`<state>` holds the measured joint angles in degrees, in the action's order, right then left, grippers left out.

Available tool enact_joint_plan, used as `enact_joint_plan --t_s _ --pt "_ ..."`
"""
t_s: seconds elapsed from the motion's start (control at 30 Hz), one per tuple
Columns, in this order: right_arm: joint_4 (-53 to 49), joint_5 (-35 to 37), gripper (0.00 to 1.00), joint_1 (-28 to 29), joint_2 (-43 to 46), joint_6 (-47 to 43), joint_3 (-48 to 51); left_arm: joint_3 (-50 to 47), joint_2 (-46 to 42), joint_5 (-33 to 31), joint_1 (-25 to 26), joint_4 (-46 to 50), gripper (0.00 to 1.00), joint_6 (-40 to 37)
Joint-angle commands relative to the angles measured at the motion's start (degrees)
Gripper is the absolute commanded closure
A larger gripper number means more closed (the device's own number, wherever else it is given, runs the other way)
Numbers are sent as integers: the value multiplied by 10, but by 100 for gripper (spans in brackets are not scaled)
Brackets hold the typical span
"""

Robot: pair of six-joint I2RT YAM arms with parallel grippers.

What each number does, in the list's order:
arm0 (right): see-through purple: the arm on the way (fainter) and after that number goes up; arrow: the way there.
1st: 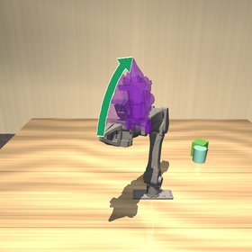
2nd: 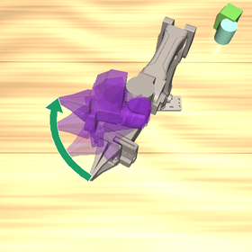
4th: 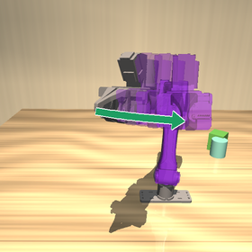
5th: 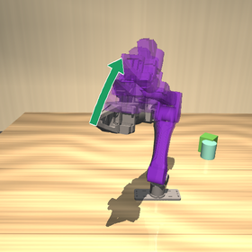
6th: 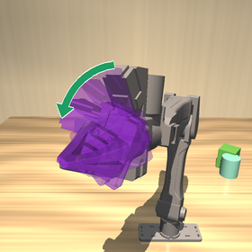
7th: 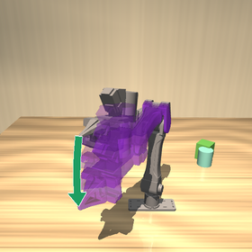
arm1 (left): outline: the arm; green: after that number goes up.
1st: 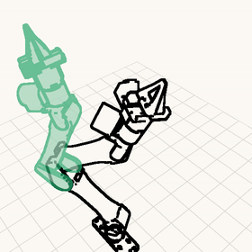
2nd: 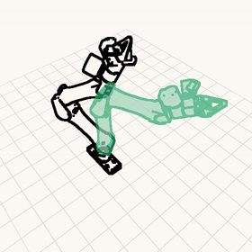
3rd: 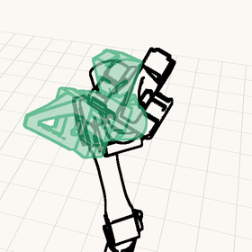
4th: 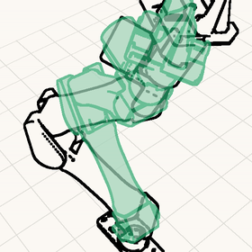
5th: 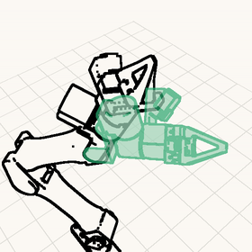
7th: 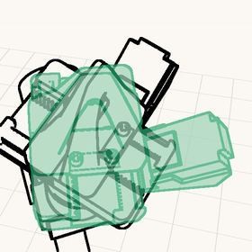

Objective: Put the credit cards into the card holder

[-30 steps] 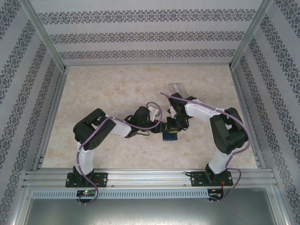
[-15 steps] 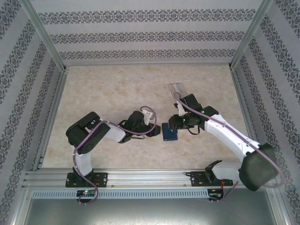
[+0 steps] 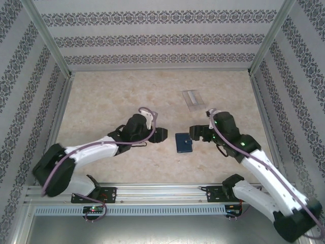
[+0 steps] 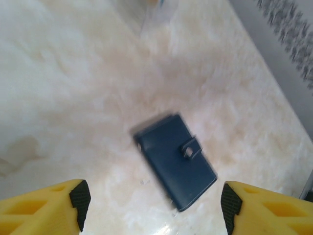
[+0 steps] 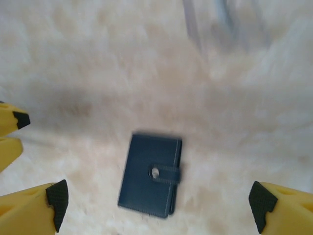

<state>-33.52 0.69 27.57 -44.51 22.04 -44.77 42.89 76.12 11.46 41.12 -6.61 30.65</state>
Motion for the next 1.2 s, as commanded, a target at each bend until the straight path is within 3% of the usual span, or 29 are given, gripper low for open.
enact_joint_plan --t_s 0.0,0.03,0.07,0.27,0.37,0.43,0.53,0.6,0.63,0.73,0.83,0.9,1.07,1.17 --pt "31 60 2 6 66 -19 1 42 -81 -125 -7 208 20 -35" --pt "39 70 2 6 89 -21 5 45 -112 -163 -7 240 7 -34" --pt "52 77 2 5 110 -21 13 38 -139 -196 -7 253 0 -31" --pt "170 123 2 4 235 -43 127 -27 -333 -324 -6 286 0 -71" --pt "256 108 2 1 268 -160 212 -68 -392 -400 -6 293 1 -119" --pt "323 130 2 -2 270 -199 276 -126 -413 -430 -6 220 0 -193" --pt "404 238 1 -18 256 -187 343 -205 -426 -483 -7 114 0 -293" --pt "467 239 2 -42 240 -209 376 -242 -427 -529 -9 62 0 -337" --pt "474 195 2 -50 234 -259 384 -261 -424 -541 -13 26 1 -374" --pt "569 225 2 -68 180 -290 422 -308 -400 -495 -59 -64 0 -447" --pt "615 201 2 -126 101 -272 429 -316 -342 -376 -164 -98 1 -388" --pt "629 162 2 -151 66 -256 420 -339 -290 -347 -221 -186 1 -348" --pt "725 74 2 -221 -62 -236 395 -318 -164 -302 -278 -298 1 -369" --pt "795 41 2 -227 -151 -234 374 -286 -104 -261 -299 -303 1 -368"
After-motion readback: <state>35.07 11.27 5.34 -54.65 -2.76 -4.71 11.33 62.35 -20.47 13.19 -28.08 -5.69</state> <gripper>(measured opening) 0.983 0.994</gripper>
